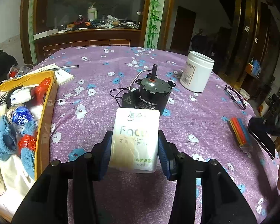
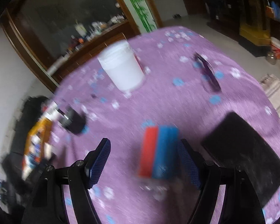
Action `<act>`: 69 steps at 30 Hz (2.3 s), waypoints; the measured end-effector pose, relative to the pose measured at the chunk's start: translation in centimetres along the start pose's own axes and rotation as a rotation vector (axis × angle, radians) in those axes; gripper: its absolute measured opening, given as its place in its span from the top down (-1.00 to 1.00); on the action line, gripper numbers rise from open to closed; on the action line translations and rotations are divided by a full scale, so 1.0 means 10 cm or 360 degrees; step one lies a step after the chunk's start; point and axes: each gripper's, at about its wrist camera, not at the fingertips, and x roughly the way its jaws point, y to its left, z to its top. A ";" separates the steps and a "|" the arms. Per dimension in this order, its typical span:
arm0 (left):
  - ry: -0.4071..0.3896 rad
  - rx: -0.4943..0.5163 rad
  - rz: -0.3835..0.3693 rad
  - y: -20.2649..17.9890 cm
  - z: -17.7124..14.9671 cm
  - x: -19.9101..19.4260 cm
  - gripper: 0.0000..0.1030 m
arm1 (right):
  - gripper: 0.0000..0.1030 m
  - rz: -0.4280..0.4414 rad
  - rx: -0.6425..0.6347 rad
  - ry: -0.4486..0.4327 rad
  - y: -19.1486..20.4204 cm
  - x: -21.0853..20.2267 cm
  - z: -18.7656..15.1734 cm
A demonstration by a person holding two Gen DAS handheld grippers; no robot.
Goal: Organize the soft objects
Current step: 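Grasp the white Face tissue pack with the left tool while the right tool grasps the red-blue sponge, then lift the tissue pack and sponge and carry them toward the box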
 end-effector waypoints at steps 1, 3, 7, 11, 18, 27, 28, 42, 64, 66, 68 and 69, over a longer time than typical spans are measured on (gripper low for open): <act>-0.0009 0.0005 0.0005 -0.01 -0.01 -0.02 0.16 | -0.50 -0.0035 -0.0006 0.0015 0.01 0.04 -0.03; -0.0030 0.0019 0.0019 -0.02 -0.01 -0.06 0.16 | -0.49 -0.0086 -0.0039 0.0042 0.05 0.12 -0.06; -0.0031 0.0011 0.0019 -0.01 -0.01 -0.06 0.16 | -0.43 -0.0221 -0.0171 0.0115 0.20 0.34 -0.13; -0.0046 0.0010 0.0023 0.00 0.00 -0.08 0.15 | 0.07 -0.0308 -0.0284 0.0108 0.33 0.41 -0.19; -0.0073 0.0008 0.0056 0.01 0.01 -0.09 0.15 | 0.17 -0.0095 -0.0408 -0.0008 0.94 0.24 -0.02; -0.0160 0.0010 0.0159 0.05 0.04 -0.16 0.15 | 0.18 0.0219 -0.0652 -0.0295 1.66 0.20 -0.19; -0.0174 0.0015 0.0169 0.04 0.04 -0.17 0.15 | 0.18 0.0213 -0.0666 -0.0287 1.68 0.23 -0.19; -0.0262 0.0092 0.0284 -0.01 0.06 -0.23 0.15 | 0.18 0.0290 -0.0701 -0.0280 1.71 0.29 -0.24; -0.0301 0.0108 0.0349 -0.02 0.05 -0.25 0.15 | 0.18 0.0303 -0.0740 -0.0285 1.77 0.31 -0.31; -0.0305 0.0112 0.0357 -0.03 0.05 -0.26 0.15 | 0.18 0.0303 -0.0741 -0.0285 1.77 0.32 -0.31; -0.0305 0.0112 0.0359 -0.03 0.05 -0.26 0.15 | 0.18 0.0300 -0.0740 -0.0284 1.77 0.32 -0.31; -0.0306 0.0114 0.0360 -0.03 0.05 -0.26 0.15 | 0.18 0.0300 -0.0740 -0.0283 1.77 0.32 -0.31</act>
